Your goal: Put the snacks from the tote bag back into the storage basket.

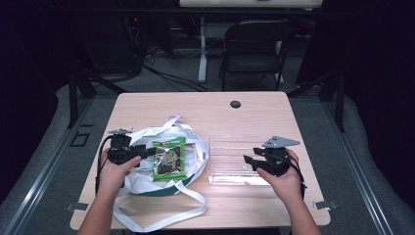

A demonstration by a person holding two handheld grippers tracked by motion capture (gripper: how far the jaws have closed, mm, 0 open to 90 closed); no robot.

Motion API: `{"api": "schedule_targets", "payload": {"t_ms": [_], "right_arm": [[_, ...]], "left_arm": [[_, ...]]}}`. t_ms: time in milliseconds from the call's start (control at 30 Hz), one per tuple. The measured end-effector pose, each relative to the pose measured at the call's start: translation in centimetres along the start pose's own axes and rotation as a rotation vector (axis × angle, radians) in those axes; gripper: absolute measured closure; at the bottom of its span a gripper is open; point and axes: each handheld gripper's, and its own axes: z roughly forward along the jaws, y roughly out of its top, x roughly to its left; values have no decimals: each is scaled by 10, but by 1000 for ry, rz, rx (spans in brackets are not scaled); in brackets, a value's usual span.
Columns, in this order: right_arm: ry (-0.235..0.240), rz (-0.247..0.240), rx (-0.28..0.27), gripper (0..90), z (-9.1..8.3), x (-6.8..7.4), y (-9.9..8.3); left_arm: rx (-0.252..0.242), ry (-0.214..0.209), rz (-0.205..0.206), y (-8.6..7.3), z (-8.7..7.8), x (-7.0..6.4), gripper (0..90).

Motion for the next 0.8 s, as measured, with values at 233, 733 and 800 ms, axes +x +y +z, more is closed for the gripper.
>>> {"api": "schedule_targets", "payload": {"t_ms": [233,733,800], "right_arm": [[1,-3,-7,484,-2,1,1],[-3,-8,-23,464,-6,4,3],[-5,-8,-22,463,-6,4,3]], "left_arm": [[0,-6,-30,0,3,2,426],[31,-13,-43,-4,10,2,418],[35,-14,-50,-5,11,3,417]]}}
